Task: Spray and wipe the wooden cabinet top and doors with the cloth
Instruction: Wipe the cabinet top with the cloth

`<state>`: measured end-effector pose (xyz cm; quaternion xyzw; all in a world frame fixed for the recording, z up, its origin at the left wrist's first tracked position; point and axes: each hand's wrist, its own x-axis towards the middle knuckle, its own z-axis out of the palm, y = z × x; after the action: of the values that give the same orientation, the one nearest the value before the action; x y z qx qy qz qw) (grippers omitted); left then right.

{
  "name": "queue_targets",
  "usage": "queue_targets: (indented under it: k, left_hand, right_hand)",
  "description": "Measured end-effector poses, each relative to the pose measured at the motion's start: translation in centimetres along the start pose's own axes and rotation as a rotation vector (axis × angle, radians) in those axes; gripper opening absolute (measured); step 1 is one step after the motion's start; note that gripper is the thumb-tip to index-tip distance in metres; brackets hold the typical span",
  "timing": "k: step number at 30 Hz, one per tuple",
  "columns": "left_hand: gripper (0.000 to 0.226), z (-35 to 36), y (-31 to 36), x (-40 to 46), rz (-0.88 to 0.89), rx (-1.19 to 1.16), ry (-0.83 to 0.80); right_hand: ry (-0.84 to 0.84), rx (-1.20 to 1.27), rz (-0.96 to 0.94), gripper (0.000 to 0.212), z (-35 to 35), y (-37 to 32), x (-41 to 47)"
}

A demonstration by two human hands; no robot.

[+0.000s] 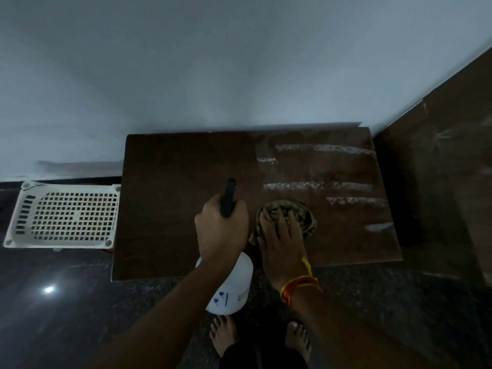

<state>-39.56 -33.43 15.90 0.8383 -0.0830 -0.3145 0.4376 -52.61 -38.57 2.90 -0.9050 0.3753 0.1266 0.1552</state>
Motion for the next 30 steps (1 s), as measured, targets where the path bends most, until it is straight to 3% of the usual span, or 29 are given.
queue_targets:
  k: [8, 16, 24, 30]
  left_hand:
    - [0.022, 0.4, 1.0, 2.6, 0.082, -0.021, 0.017]
    - [0.018, -0.1, 2.4, 4.2, 0.086, -0.053, 0.04]
    - [0.016, 0.1, 2.2, 5.4, 0.091, -0.057, 0.014]
    - [0.015, -0.1, 3.1, 6.1, 0.075, -0.072, 0.006]
  right_hand:
    - [0.141, -0.012, -0.019, 0.053, -2.6, -0.3, 7.3]
    - [0.051, 0.004, 0.042, 0.055, -1.5, -0.9, 3.9]
    - [0.203, 0.048, 0.038, 0.052, -4.1, -1.4, 11.2]
    - [0.14, 0.044, 0.015, 0.053, -3.7, -1.4, 8.6]
